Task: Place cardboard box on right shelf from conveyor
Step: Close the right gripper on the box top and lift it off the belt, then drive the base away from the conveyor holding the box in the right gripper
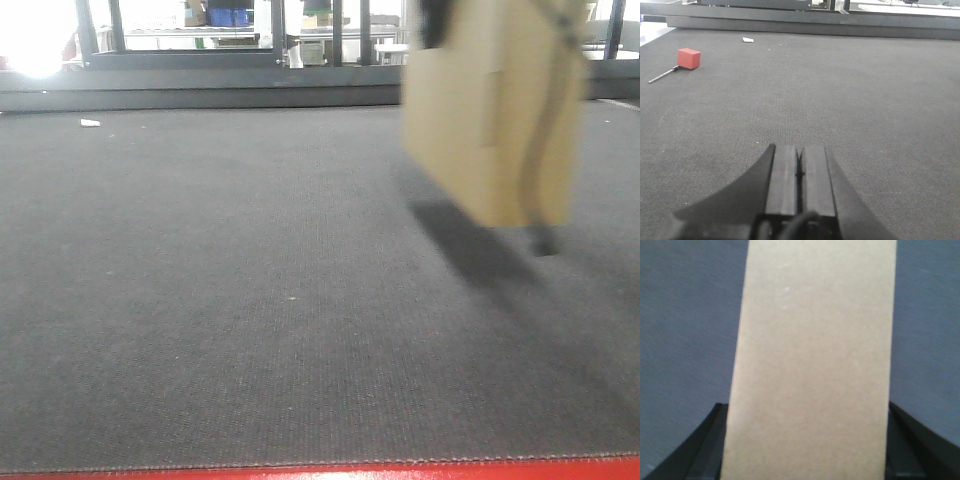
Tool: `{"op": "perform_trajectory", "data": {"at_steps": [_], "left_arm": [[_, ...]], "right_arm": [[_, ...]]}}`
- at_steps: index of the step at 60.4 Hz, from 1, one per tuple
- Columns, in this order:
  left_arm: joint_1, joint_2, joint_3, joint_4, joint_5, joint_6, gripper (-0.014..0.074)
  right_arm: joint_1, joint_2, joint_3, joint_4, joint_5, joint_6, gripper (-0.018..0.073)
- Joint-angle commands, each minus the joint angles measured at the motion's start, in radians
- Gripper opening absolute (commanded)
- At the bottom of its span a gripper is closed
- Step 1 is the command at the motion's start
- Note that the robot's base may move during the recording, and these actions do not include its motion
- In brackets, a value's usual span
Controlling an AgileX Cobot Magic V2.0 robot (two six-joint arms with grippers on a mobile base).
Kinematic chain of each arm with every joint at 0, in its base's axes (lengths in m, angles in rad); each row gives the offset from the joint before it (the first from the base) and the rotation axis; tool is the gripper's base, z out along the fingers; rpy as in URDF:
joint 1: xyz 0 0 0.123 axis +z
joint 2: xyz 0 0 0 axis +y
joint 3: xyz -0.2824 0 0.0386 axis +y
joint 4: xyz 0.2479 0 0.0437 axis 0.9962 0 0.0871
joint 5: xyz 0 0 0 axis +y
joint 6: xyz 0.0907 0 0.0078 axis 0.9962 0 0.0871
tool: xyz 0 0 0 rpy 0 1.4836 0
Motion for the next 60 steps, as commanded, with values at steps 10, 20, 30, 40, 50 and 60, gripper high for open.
{"op": "perform_trajectory", "data": {"at_steps": [10, 20, 30, 40, 50, 60], "left_arm": [[-0.007, -0.013, 0.009, -0.006, -0.086, 0.000, -0.0116], [-0.007, -0.013, 0.009, -0.006, -0.086, 0.000, -0.0116], [-0.007, -0.013, 0.009, -0.006, -0.086, 0.000, -0.0116], [-0.007, -0.013, 0.009, -0.006, -0.086, 0.000, -0.0116], [-0.007, -0.013, 0.009, -0.006, -0.086, 0.000, -0.0116], [-0.007, -0.013, 0.009, -0.006, -0.086, 0.000, -0.0116]], "right_arm": [[-0.152, -0.306, 0.278, 0.006, -0.192, -0.102, 0.0172], [-0.215, -0.515, 0.548, 0.006, -0.314, -0.103, 0.0172], [-0.221, -0.744, 0.774, 0.005, -0.401, -0.134, 0.0172], [-0.221, -0.981, 0.944, 0.005, -0.454, -0.161, 0.0172], [-0.221, -1.191, 1.026, 0.005, -0.454, -0.165, 0.0172], [-0.221, -1.397, 1.049, 0.005, -0.453, -0.166, 0.0172]]}}
